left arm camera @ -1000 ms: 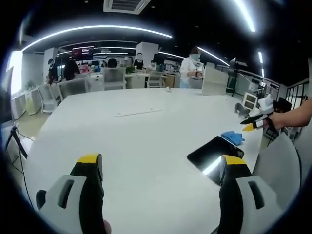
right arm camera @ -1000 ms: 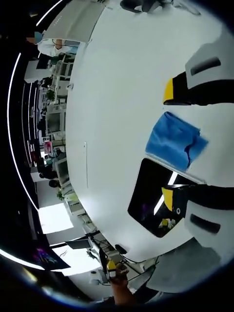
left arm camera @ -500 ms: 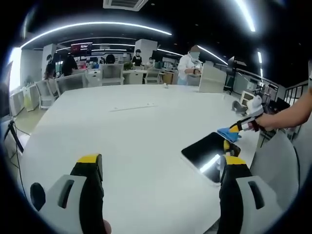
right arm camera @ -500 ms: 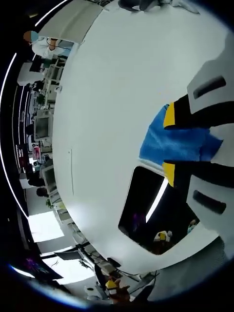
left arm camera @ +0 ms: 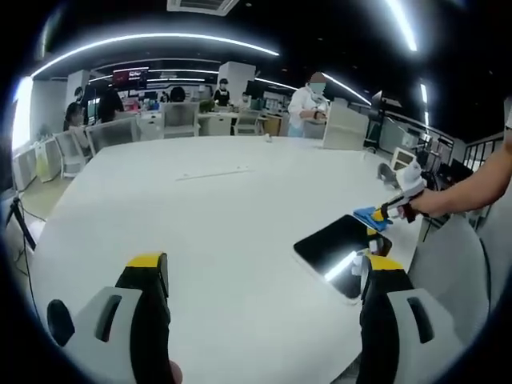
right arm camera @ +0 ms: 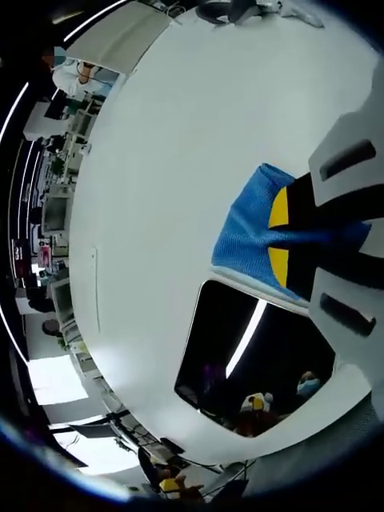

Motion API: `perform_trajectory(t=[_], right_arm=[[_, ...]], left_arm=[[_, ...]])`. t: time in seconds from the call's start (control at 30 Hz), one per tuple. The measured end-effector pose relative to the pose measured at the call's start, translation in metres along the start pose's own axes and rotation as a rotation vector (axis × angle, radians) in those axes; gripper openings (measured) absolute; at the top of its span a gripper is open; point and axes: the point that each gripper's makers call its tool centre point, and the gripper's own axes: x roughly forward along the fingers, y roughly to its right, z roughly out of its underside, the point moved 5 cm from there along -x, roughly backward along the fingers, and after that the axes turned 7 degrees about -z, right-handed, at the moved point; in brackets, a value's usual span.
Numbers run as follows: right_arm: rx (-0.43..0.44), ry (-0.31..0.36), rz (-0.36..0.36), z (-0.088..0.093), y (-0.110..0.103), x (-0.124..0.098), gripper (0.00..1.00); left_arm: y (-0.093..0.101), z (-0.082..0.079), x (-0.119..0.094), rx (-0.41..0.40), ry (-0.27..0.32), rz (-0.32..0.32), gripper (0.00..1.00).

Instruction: Wipe the mirror surface with the cleaning cloth until all visible marks leave the cleaned area.

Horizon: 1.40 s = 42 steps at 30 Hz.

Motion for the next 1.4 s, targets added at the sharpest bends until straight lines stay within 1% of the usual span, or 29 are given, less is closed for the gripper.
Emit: perform_trajectory(t=[0.07,0.17,0.23,0.3,0.4,0.5,0.57,0.63,0.7,0.77,0.83,1.0,1.17,1.3,1.4], right_arm=[[0.051,-0.008,0.015,-0.001,0.001,0.000,0.00],[0.130,-0.003,0.002,-0.002,0.004,0.000,0.00],[0.129,0.001,0.009,-0.005,0.006,-0.002,0.00],[0.181,0.037,0.002,-0.012,0.006,-0.007,0.00],[0.217,0.069,-0.009,-0.022,0.010,-0.013,0.00],[0.264,0.107,-0.047,-0.036,0.007,-0.021,0.00],[0.286,0.117,-0.063,-0.041,0.006,-0.021,0.00],[0.344,0.121,-0.121,-0.046,-0.003,-0.020,0.00],[0.320,0.120,-0.112,-0.049,-0.004,-0.018,0.00],[0.298,0.107,-0.129,-0.052,-0.013,-0.014,0.00],[0.308,0.107,-0.109,-0.055,-0.017,-0.008,0.00],[0.279,0.067,-0.108,-0.052,-0.028,0.005,0.00],[0.280,0.047,-0.115,-0.051,-0.034,0.014,0.00],[0.250,0.026,-0.096,-0.048,-0.038,0.022,0.00],[0.220,0.013,-0.080,-0.049,-0.042,0.022,0.00]], left_arm=[[0.000,0.000,-0.001,0.007,-0.004,0.000,0.99],[-0.003,-0.001,-0.003,0.010,-0.003,-0.004,0.99],[-0.006,-0.003,-0.004,0.009,-0.001,-0.008,0.99],[-0.008,-0.004,-0.005,0.012,0.002,-0.012,0.99],[-0.013,-0.005,-0.005,0.011,0.005,-0.021,0.99],[-0.015,-0.006,-0.004,0.010,0.008,-0.027,0.99],[-0.016,-0.007,-0.004,0.014,0.008,-0.028,0.99],[-0.016,-0.009,-0.003,0.013,0.014,-0.026,0.99],[-0.016,-0.009,-0.002,0.012,0.014,-0.027,0.99],[-0.015,-0.010,0.000,0.011,0.019,-0.023,0.99],[-0.013,-0.010,0.001,0.011,0.021,-0.020,0.99],[-0.012,-0.008,0.002,0.007,0.019,-0.015,0.99],[-0.013,-0.007,0.002,0.005,0.017,-0.015,0.99],[-0.013,-0.008,0.001,0.005,0.023,-0.014,0.99],[-0.012,-0.008,0.000,0.005,0.022,-0.014,0.99]])
